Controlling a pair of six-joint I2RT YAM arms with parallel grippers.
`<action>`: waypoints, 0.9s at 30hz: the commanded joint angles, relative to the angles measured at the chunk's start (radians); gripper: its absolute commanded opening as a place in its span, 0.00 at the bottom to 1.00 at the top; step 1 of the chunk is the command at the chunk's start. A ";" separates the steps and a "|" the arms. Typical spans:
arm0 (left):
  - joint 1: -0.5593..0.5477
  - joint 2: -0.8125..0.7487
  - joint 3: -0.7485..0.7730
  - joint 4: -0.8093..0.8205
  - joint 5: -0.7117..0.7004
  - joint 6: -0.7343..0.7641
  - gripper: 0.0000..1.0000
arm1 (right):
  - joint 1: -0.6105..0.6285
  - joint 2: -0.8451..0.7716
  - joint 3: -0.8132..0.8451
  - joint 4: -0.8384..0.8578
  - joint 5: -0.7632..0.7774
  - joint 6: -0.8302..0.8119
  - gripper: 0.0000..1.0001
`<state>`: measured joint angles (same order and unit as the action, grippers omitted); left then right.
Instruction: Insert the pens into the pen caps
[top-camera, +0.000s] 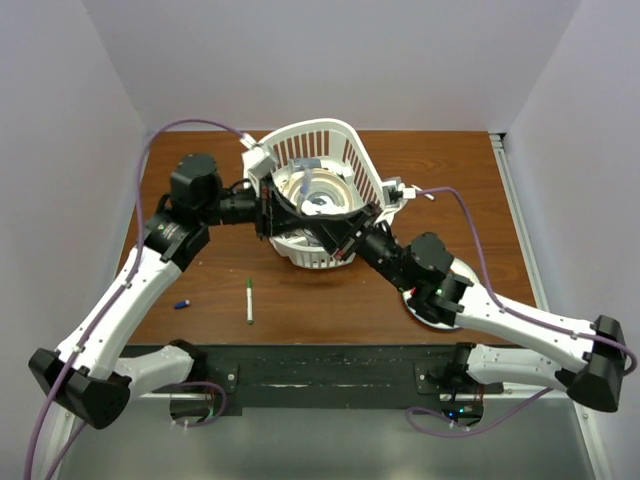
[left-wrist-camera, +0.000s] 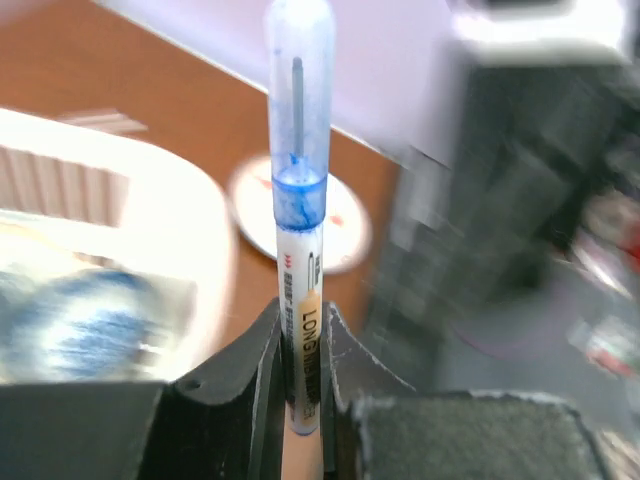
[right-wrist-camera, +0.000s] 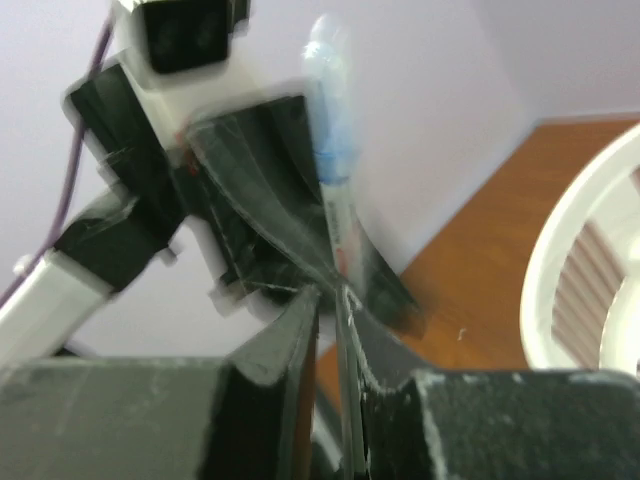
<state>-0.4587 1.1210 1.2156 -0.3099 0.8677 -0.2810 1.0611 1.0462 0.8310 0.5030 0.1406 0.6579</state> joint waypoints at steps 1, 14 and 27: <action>0.075 -0.035 -0.025 0.381 -0.300 -0.014 0.00 | 0.115 -0.054 0.049 -0.359 -0.202 -0.087 0.00; 0.080 -0.176 -0.152 -0.234 -0.896 -0.058 0.00 | 0.115 -0.265 0.043 -0.557 -0.130 -0.136 0.66; 0.106 -0.053 -0.362 -0.523 -1.032 -0.377 0.00 | 0.115 -0.426 0.052 -0.687 -0.070 -0.187 0.75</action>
<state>-0.3592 1.0489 0.8951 -0.7971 -0.1036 -0.5415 1.1770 0.6567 0.8581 -0.1486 0.0299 0.5133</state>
